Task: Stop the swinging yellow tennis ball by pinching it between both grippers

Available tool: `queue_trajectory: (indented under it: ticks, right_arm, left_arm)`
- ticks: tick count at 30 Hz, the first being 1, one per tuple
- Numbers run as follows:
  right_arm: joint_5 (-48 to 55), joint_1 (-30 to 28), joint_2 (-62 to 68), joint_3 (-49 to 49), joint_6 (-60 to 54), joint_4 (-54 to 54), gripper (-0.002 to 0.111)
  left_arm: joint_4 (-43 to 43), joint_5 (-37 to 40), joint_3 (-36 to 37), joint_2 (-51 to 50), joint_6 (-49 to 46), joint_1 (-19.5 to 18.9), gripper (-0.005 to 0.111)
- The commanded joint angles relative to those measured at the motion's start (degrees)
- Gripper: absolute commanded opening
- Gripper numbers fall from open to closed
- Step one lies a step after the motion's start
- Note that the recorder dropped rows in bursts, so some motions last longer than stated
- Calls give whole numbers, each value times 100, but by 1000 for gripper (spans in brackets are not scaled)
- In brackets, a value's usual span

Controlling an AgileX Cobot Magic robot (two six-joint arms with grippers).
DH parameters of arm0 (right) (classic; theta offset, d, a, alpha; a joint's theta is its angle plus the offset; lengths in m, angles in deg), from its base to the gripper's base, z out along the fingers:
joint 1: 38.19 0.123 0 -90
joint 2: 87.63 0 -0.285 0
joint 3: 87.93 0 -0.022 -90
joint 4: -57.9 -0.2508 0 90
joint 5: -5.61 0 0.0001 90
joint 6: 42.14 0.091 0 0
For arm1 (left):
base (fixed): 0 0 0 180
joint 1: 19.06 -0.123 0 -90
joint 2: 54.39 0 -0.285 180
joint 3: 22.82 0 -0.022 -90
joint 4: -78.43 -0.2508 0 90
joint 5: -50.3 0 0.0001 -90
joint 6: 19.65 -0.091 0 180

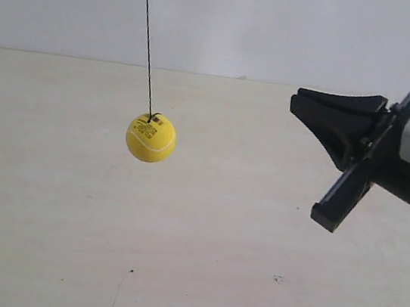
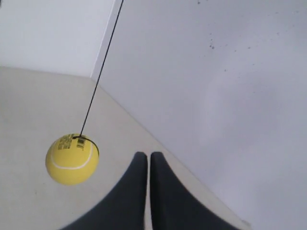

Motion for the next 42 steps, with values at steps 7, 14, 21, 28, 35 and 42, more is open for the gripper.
queue_trajectory:
  ticks: [7, 14, 21, 28, 35, 42]
  right_arm:
    - [111, -56, -2156, 1312, -49, -508, 0]
    - [396, -56, -2448, 1339, 1103, -483, 0]
    - [396, -56, -2448, 1339, 1151, -483, 0]
    - [415, -56, -2448, 1339, 944, -625, 0]
    - [525, -56, -2485, 1339, 982, -1174, 0]
    - [2362, -56, -3830, 1339, 1345, -1490, 0]
  left_arm:
    - [275, 1202, 1006, 3482, 491, 3, 5]
    - [242, 1499, 1006, 3993, 504, 3, 5]
    - [242, 1499, 1006, 3993, 504, 3, 5]
    - [242, 1510, 1006, 3993, 504, 3, 5]
    - [242, 1521, 1006, 3993, 504, 3, 5]
    - [242, 1521, 1006, 3993, 504, 3, 5]
